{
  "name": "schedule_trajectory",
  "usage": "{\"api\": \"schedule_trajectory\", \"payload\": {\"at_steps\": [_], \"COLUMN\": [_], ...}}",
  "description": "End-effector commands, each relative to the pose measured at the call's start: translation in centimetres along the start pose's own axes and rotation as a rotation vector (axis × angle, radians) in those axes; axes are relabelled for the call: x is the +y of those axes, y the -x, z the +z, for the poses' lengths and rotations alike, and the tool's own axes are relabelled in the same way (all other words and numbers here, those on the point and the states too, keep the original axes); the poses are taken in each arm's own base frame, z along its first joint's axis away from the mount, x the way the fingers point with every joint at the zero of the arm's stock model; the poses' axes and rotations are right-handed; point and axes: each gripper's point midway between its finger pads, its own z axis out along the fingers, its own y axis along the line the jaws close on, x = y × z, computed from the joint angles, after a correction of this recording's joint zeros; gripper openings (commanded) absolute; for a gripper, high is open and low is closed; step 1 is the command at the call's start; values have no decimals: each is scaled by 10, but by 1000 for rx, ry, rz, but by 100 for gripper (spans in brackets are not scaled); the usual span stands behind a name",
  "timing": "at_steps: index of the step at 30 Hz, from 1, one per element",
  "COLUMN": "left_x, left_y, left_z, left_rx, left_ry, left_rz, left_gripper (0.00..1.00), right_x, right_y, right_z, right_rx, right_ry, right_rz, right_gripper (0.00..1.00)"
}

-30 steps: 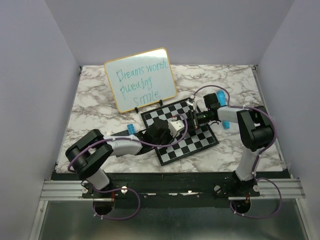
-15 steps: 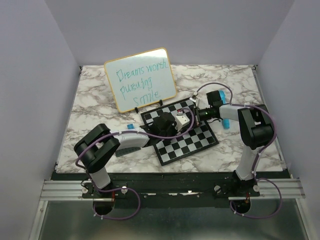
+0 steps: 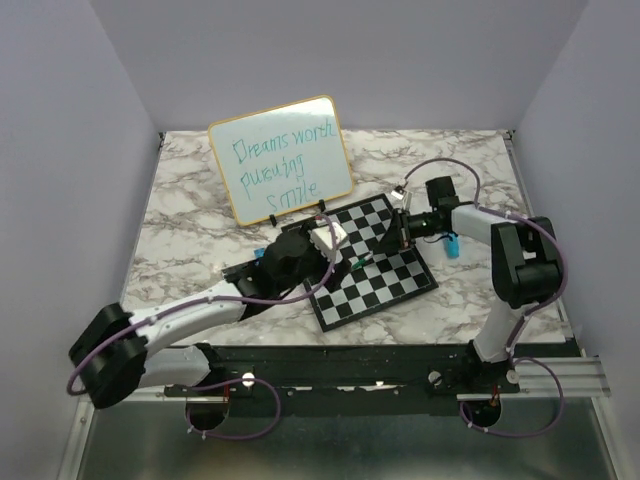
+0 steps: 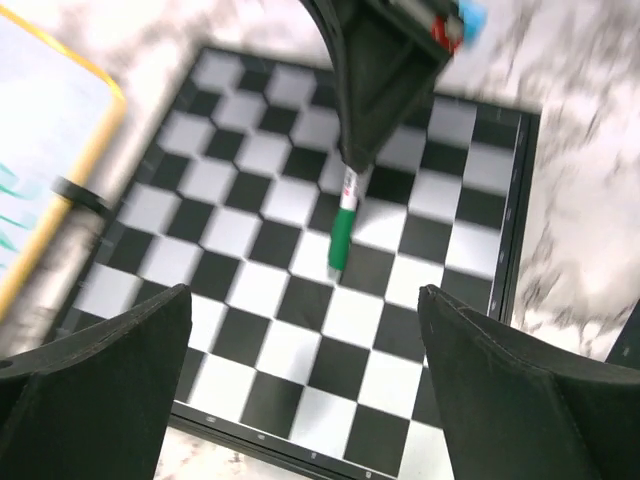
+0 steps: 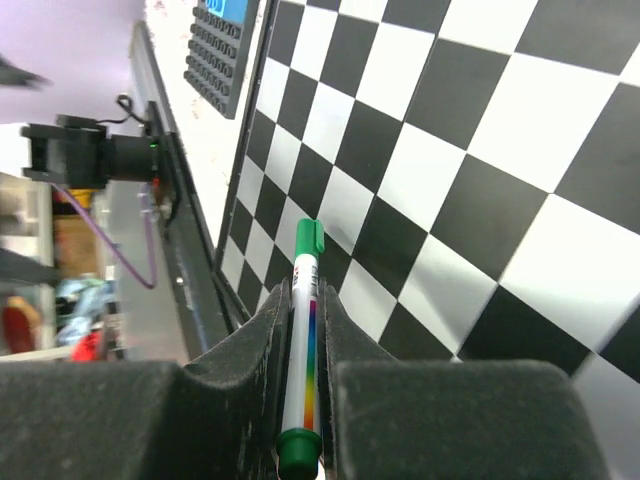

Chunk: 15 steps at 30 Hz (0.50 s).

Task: Write a sentence on the whiteboard
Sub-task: Put down the whiteboard marker at the center of the board.

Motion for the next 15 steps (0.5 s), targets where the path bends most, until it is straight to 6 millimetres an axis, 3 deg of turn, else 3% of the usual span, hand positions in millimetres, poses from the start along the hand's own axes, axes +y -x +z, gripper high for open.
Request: {"api": "schedule_trajectory", "payload": {"at_steps": [1, 4, 7, 11, 15], "left_x": [32, 60, 86, 100, 103], "left_y": [55, 63, 59, 51, 32], "left_z": [-59, -94, -115, -118, -121], "left_rx": [-165, -211, -208, -114, -5], "left_ry": [170, 297, 428, 511, 551], "left_rz": [-66, -110, -146, -193, -216], "left_gripper": [99, 99, 99, 99, 99], "right_x": [9, 4, 0, -15, -53], "right_y": [35, 58, 81, 108, 133], "right_z": [-42, -84, -117, -139, -162], "right_rx": [-81, -181, -263, -350, -435], "right_ry": [-140, -294, -459, -632, -828], "right_rz": [-219, -322, -415, -437, -318], "right_gripper": [1, 1, 1, 3, 6]}}
